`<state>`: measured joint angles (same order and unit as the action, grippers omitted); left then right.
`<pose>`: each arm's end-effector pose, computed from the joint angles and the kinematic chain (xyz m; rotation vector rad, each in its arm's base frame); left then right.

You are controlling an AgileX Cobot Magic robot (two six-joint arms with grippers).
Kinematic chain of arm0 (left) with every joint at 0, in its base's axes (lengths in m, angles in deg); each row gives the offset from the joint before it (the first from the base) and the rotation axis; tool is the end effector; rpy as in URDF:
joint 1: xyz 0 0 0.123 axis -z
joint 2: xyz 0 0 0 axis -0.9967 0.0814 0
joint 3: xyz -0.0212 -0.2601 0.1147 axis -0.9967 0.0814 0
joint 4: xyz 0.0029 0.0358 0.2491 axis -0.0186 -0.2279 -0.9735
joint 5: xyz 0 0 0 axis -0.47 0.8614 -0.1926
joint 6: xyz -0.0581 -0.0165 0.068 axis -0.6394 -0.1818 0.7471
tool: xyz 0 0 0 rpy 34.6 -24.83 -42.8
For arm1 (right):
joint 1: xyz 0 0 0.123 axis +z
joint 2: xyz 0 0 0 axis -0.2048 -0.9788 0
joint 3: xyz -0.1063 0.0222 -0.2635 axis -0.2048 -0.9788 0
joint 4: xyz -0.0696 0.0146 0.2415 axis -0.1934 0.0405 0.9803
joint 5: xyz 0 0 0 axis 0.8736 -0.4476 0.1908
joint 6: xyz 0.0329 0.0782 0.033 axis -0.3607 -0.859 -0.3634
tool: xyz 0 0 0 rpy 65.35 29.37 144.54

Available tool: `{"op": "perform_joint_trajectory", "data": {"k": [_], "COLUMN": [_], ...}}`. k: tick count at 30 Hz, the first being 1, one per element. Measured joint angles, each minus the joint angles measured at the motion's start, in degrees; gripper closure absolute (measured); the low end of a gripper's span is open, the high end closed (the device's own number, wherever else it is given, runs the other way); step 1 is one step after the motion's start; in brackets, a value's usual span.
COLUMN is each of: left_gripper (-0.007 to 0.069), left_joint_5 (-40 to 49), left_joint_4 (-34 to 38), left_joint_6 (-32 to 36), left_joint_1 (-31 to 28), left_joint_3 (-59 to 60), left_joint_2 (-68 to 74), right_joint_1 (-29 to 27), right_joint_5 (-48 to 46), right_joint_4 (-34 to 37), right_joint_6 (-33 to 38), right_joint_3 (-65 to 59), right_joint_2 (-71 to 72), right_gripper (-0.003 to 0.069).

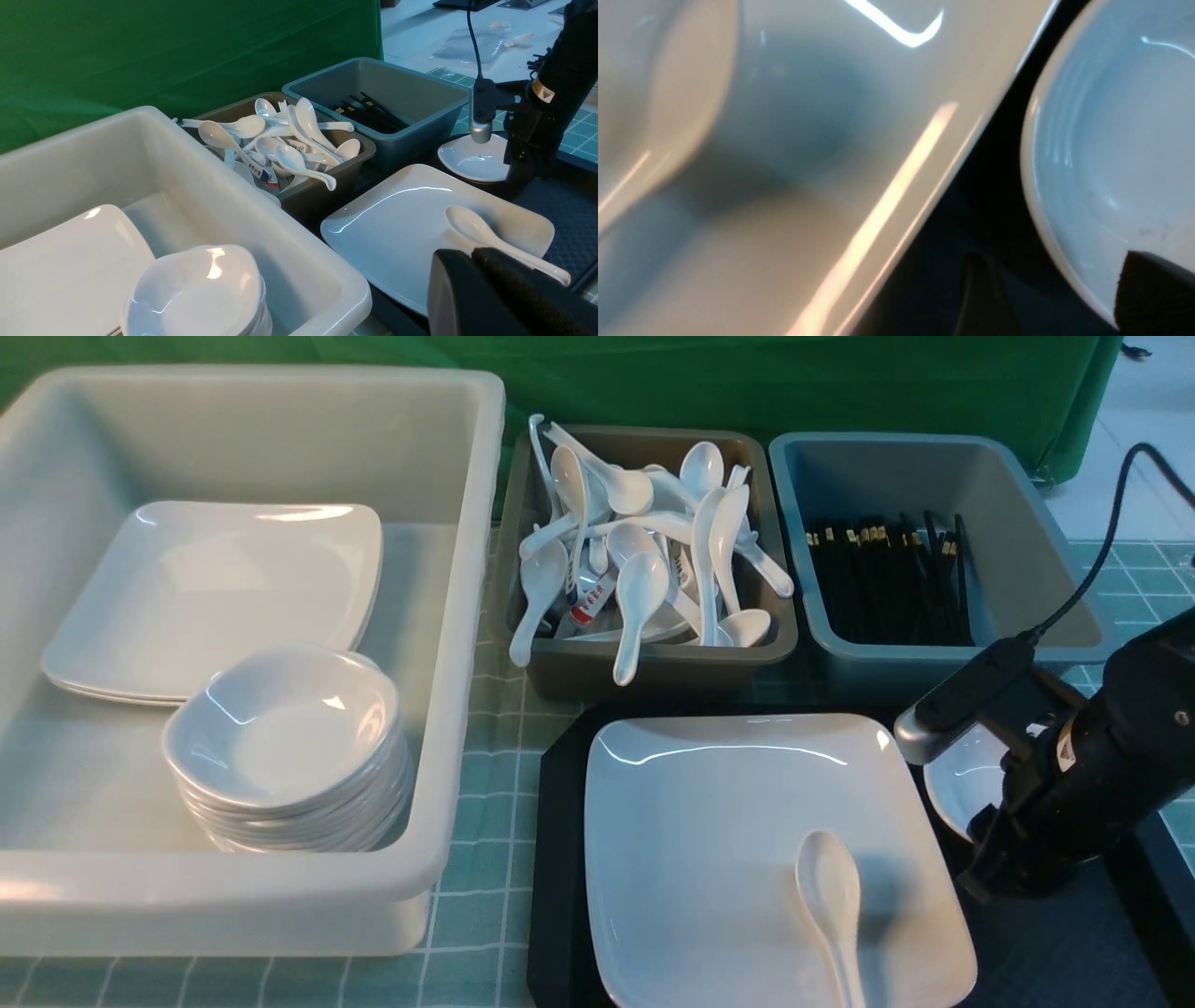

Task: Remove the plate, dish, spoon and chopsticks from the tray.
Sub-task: Use the right arm to grab a small plate from the dinner plate, then use the right arm to put the small plate into the large storage box on the left

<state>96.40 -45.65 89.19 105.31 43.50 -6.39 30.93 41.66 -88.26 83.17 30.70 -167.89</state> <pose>-0.0088 -0.0117 0.3716 0.6072 1.6113 -0.2134 0.2923 0.0903 0.1928 -0.9761 2.5187 -0.1830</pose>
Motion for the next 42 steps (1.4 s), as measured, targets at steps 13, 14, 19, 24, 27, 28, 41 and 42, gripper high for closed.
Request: {"op": "perform_joint_trajectory", "data": {"k": [13,14,19,24,27,28,41,42], "left_gripper": [0.0607,0.0607,0.0607,0.0607,0.0607,0.0607,0.0607,0.0607], "left_joint_5": [0.2,0.2,1.0,2.6,2.7,2.7,0.0,0.3], "left_joint_4": [0.0,0.0,0.0,0.0,0.0,0.0,-2.1,-3.7], "left_joint_6": [0.5,0.5,0.5,0.5,0.5,0.5,0.2,-0.7], "left_joint_1": [0.0,0.0,0.0,0.0,0.0,0.0,0.0,0.0], "left_joint_3": [0.0,0.0,0.0,0.0,0.0,0.0,0.0,0.0], "left_joint_2": [0.0,0.0,0.0,0.0,0.0,0.0,0.1,0.1], "right_joint_1": [0.0,0.0,0.0,0.0,0.5,0.9,27.5,30.3], "right_joint_5": [9.5,10.0,11.1,9.9,7.6,5.3,-15.9,-14.8], "right_joint_4": [-9.0,-9.7,-11.0,-11.8,-10.4,-9.5,-1.9,-1.7], "right_joint_6": [1.7,1.8,2.0,2.2,2.2,2.0,-8.0,-7.6], "right_joint_3": [0.3,0.5,1.1,1.1,1.3,1.4,20.8,23.8], "right_joint_2": [-8.2,-8.5,-9.5,-9.4,-8.1,-7.3,13.7,13.1], "right_gripper": [0.0265,0.0274,0.0324,0.0471,0.0475,0.0485,0.0599,0.0599]}}
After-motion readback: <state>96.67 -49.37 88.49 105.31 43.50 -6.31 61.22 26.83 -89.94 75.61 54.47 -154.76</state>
